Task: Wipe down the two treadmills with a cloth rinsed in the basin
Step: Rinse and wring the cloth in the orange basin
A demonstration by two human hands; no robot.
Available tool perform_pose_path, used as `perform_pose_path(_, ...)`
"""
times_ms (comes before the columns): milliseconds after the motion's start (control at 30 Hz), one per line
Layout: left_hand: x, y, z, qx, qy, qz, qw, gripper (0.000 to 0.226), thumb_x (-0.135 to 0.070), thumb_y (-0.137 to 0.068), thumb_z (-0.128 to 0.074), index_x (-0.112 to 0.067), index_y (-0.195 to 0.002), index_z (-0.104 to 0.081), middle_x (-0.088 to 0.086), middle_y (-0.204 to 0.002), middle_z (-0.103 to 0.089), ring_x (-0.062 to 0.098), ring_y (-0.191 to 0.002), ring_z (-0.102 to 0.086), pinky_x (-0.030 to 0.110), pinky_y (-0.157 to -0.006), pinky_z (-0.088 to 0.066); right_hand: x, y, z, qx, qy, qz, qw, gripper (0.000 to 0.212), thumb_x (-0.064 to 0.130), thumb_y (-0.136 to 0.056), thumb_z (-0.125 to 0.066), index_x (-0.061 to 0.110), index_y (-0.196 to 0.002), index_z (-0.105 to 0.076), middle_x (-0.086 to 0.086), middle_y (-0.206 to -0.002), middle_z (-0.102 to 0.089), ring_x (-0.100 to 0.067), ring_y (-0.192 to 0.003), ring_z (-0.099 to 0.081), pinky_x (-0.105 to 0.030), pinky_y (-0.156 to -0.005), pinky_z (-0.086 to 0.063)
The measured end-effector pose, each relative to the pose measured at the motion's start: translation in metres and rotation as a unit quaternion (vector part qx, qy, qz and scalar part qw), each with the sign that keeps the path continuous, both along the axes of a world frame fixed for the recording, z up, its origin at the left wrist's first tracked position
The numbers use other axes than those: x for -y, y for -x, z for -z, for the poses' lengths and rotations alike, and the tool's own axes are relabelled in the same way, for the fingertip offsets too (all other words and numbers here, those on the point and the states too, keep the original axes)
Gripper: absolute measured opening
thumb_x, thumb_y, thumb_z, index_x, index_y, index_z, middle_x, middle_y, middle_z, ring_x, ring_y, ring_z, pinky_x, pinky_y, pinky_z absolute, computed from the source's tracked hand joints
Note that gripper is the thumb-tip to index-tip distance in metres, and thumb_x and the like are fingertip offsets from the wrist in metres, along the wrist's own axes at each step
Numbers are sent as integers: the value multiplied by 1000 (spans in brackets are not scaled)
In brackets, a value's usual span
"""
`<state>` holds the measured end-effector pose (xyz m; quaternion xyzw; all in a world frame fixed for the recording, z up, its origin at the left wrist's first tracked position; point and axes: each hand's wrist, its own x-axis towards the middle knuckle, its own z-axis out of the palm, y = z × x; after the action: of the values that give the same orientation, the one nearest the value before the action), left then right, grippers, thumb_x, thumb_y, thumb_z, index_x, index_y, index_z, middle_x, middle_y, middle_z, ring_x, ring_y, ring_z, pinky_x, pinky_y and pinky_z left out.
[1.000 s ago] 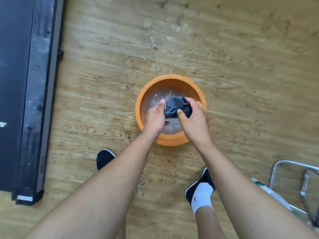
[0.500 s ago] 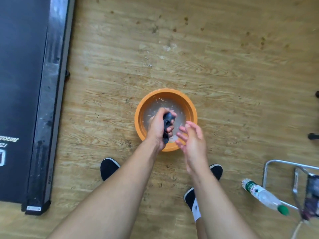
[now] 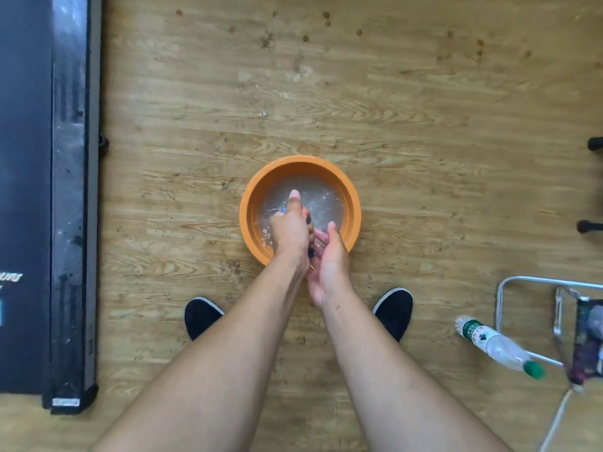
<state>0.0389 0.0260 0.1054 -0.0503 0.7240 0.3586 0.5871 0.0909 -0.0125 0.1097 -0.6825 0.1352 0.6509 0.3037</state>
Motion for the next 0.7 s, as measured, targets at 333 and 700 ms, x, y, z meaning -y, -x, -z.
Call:
perform_pose_path(333,41,13,4,-257,-247,531,768,42,-38,-109,-43,-32,-145,-62,-5,-159,-50,20,-154,-32,46,-128,-18,-48,-28,-8,-111,6,72,991,51,52,-102,-56,2,-98,-65,-18,-80,-72,-28,-67,-74,-31,-61,-61)
perform_pose_path(700,92,41,-32,-356,-167,488,779,56,-17,-90,-46,-29,-142,-64,-9,-157,-47,15,-146,-38,45,-121,-31,-47,-10,19,130,-26,-261,956,45,45,-95,-66,20,-63,-47,0,-48,-47,-15,-35,-31,-21,-41,-21)
